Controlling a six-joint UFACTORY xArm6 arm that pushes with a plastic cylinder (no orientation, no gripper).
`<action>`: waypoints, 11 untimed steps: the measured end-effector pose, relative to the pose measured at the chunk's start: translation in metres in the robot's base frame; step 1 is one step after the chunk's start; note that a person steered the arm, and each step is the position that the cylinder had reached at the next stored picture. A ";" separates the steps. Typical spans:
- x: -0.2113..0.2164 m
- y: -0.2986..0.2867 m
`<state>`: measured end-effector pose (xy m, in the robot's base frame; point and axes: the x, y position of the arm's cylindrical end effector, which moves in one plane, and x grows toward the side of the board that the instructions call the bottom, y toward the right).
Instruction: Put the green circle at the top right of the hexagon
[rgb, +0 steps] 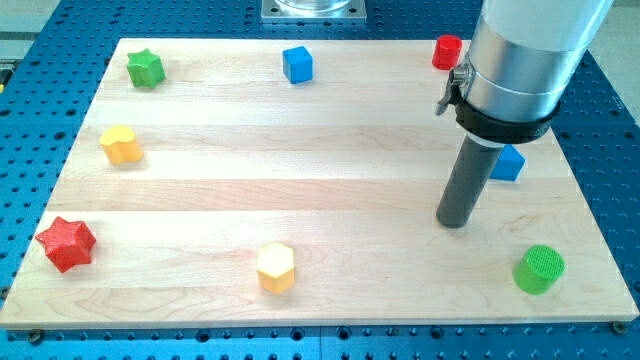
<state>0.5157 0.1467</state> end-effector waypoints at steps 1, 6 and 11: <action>0.000 0.000; 0.004 0.076; 0.090 0.093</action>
